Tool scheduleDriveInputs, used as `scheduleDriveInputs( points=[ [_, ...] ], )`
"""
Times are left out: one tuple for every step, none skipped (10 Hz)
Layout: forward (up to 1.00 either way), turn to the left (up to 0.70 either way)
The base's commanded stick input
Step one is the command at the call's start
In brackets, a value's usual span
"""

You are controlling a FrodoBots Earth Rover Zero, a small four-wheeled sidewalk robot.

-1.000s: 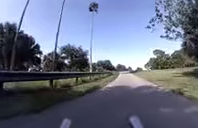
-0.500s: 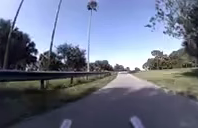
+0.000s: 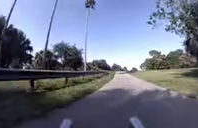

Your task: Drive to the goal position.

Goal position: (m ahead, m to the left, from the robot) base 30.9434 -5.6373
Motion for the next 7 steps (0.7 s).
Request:
scheduleDriveInputs(
  points=[
    [0.85,0.00],
    [0.85,0.00],
    [0.85,0.00],
    [0.85,-0.16],
    [0.85,-0.34],
    [0.85,-0.34],
    [0.85,-0.34]
  ],
)
